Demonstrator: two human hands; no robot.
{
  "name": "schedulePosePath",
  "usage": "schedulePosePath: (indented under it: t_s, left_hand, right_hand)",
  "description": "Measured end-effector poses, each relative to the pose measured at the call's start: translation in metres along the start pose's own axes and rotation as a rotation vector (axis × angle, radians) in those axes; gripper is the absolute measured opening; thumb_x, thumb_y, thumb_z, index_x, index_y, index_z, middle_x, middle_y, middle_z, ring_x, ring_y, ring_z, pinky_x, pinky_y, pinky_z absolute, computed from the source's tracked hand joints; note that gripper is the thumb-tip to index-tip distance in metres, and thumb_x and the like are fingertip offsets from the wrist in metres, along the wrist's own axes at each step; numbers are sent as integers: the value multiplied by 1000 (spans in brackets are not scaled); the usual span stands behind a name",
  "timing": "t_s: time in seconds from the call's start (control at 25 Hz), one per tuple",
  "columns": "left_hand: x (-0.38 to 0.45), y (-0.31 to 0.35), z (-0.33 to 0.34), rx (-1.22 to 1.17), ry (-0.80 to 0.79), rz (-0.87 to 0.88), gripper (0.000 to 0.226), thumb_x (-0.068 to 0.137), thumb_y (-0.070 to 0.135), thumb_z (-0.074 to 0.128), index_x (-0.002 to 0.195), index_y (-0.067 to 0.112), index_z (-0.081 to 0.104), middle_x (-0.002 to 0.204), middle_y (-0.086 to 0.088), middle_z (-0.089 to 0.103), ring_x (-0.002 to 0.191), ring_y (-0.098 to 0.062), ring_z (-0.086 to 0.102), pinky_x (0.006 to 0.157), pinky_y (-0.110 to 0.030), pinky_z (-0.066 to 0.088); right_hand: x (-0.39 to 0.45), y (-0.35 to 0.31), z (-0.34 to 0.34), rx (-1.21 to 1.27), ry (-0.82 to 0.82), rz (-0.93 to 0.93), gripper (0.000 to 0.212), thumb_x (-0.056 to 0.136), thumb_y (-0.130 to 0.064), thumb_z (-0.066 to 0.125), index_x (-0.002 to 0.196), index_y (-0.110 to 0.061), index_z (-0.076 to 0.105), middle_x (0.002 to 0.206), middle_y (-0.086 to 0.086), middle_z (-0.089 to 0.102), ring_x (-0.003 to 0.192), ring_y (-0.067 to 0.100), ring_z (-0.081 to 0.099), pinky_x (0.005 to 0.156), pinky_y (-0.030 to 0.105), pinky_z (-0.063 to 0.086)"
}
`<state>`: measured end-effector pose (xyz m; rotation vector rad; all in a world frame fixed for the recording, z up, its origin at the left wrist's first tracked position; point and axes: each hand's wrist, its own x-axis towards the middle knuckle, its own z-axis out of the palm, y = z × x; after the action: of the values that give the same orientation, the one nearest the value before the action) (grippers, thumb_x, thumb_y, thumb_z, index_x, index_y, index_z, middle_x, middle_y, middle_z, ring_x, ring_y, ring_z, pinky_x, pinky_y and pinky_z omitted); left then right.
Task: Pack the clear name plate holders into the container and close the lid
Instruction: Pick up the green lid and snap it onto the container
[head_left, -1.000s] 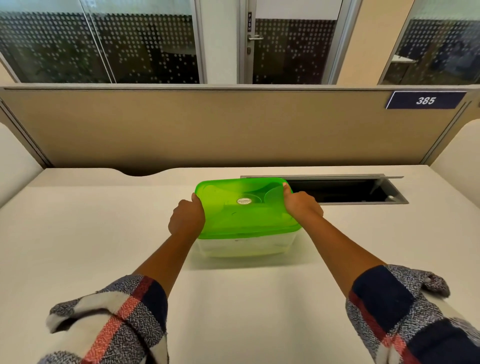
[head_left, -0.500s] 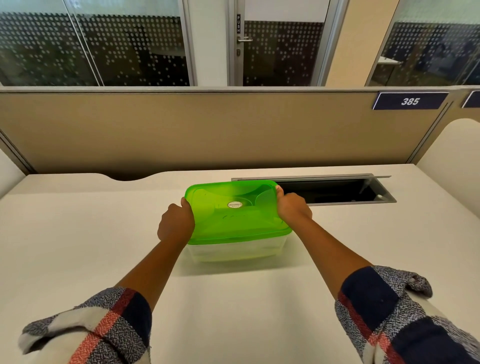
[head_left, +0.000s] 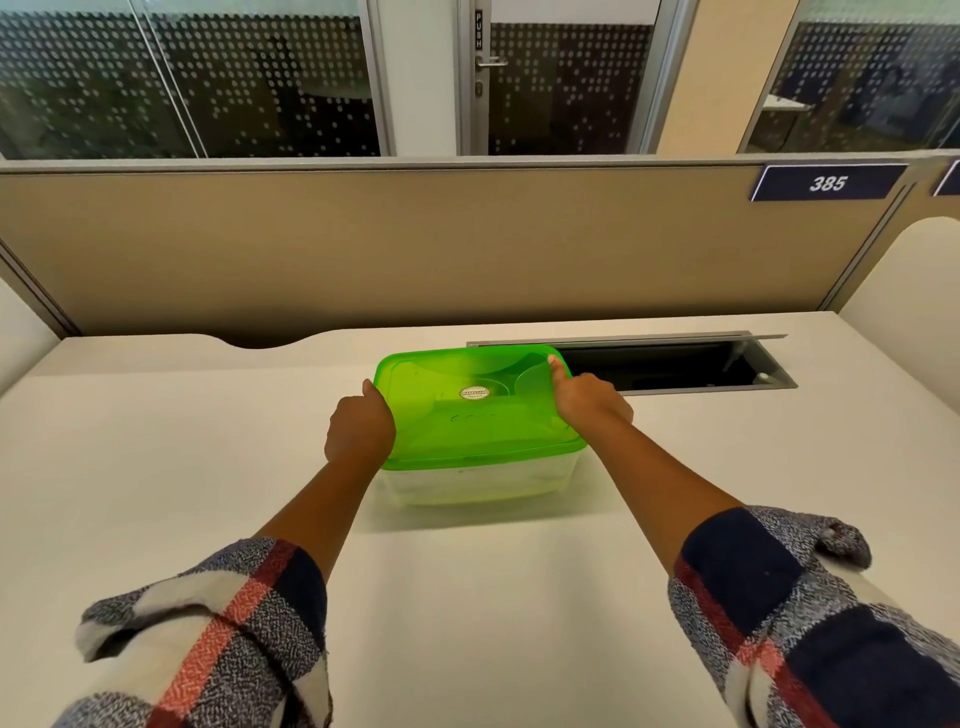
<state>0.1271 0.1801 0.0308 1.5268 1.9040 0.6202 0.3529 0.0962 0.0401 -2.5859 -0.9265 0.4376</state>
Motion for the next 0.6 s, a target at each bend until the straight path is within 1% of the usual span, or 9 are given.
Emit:
schedulePosePath:
  t_s: [0.08, 0.16, 0.2, 0.36, 0.48, 0.6]
  left_hand:
    - [0, 2, 0, -9, 4, 5, 61, 97, 41, 19, 116, -6, 52, 123, -27, 56, 113, -41, 53, 96, -45, 41]
    - [1, 3, -1, -12, 9, 6, 60, 97, 40, 19, 116, -6, 52, 124, -27, 56, 114, -41, 52, 96, -45, 41]
    - [1, 4, -1, -10, 11, 6, 60, 97, 39, 19, 117, -6, 52, 124, -27, 56, 114, -41, 52, 96, -45, 41]
    - [-1, 1, 0, 9, 16, 14, 59, 97, 38, 19, 117, -6, 52, 124, -27, 56, 114, -41, 52, 96, -44, 41]
    - [1, -1, 1, 16, 29, 7, 59, 97, 39, 19, 116, -6, 52, 124, -27, 56, 113, -42, 52, 95, -44, 41]
    - [-1, 0, 1, 22, 36, 1, 59, 97, 40, 20, 115, -6, 52, 122, -27, 57, 111, -42, 54, 94, -45, 42]
  right_hand:
    - [-4, 6, 3, -1, -17, 35, 79, 88, -66, 13, 117, -7, 57, 120, 16, 61, 105, 34, 60, 89, 36, 46]
    - [-9, 13, 7, 37, 14, 63, 75, 89, -63, 17, 113, -6, 59, 117, 16, 63, 100, 35, 62, 89, 40, 50]
    - [-11, 15, 9, 60, 38, 68, 72, 90, -61, 19, 111, -5, 59, 115, 17, 63, 100, 35, 62, 86, 39, 50]
    - [-14, 17, 11, 142, 59, 48, 68, 93, -57, 24, 110, -2, 60, 117, 19, 62, 105, 36, 57, 73, 34, 38]
    - [-13, 18, 12, 161, 61, 33, 67, 93, -57, 25, 106, -2, 61, 115, 19, 63, 104, 36, 58, 71, 33, 36]
    - [-16, 21, 15, 184, 95, 24, 66, 93, -56, 25, 104, -3, 62, 113, 19, 64, 102, 36, 59, 72, 33, 39]
